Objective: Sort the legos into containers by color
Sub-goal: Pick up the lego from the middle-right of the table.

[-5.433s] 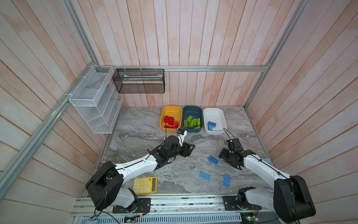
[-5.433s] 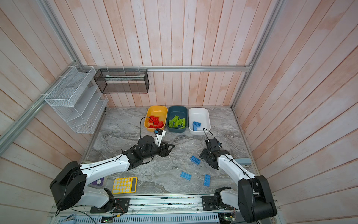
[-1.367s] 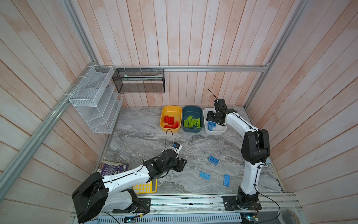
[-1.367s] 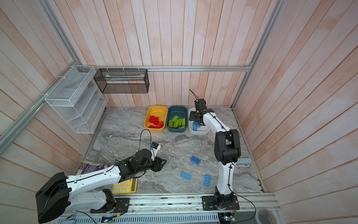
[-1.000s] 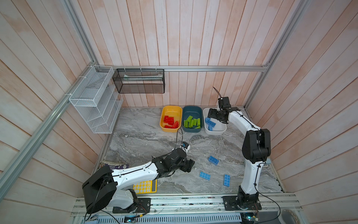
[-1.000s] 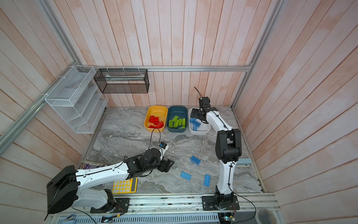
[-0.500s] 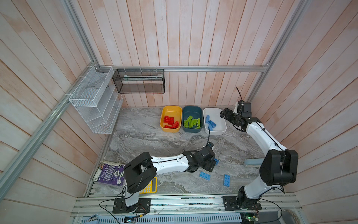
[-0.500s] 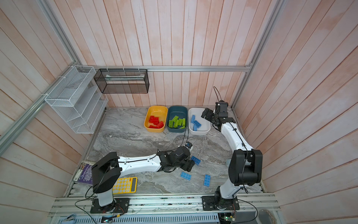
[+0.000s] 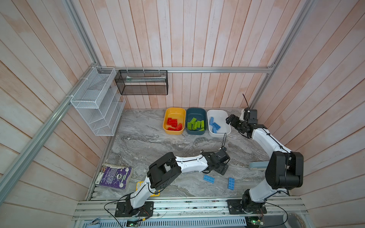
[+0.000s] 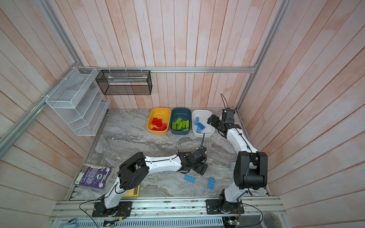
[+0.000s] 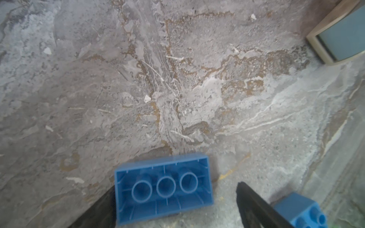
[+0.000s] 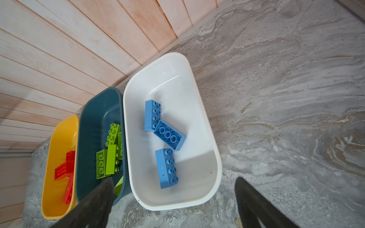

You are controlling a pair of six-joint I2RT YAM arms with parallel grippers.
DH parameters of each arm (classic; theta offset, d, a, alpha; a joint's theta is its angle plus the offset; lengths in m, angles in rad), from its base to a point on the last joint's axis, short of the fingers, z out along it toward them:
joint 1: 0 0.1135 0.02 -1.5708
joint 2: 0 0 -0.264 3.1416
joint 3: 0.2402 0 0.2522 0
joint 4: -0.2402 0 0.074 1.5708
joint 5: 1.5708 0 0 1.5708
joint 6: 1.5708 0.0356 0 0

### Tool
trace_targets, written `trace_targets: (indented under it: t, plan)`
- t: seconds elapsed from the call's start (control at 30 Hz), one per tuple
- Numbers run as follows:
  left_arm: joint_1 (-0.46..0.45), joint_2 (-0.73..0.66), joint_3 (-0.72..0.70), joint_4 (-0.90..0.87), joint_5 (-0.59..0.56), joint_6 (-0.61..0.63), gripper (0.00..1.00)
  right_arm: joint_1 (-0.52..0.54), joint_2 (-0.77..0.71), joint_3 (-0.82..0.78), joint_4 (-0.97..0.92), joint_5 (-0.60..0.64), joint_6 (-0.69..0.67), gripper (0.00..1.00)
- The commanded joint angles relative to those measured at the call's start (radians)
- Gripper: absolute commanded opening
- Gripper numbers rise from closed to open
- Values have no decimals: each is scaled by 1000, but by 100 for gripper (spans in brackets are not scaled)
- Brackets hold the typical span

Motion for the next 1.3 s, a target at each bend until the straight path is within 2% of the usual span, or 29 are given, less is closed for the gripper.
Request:
trace_targets:
  t: [0.0,0.2,0.37,0.4,0.57,0.67,0.9,1.1,1.27]
  plan:
    - [2,51,59,-65,-33,37,91,-4,-32,-15,35,-15,3,95]
    - [2,90,90,-101,-60,48,80,-4,-50,-31,41,-9,1,94]
    - [1,82,96,-113,-92,58,53,-5,-68,-49,48,-22,10,94]
    - [0,78,97,-116,-95,61,51,-5,-73,-54,48,-20,10,94]
    - [2,41,92,-121,-124,87,49,-4,-116,-91,49,-19,16,93]
    - [15,9,88,-119,-140,118,49,-5,-178,-168,97,-34,35,93]
    - [114,-62,86,-87,-120,200,49,-5,-344,-389,186,-51,64,94]
    - [195,-72,191,-79,-85,269,49,-6,-470,-502,133,15,64,95]
    - [270,-11,315,-62,-19,295,49,-8,-527,-545,77,20,73,95]
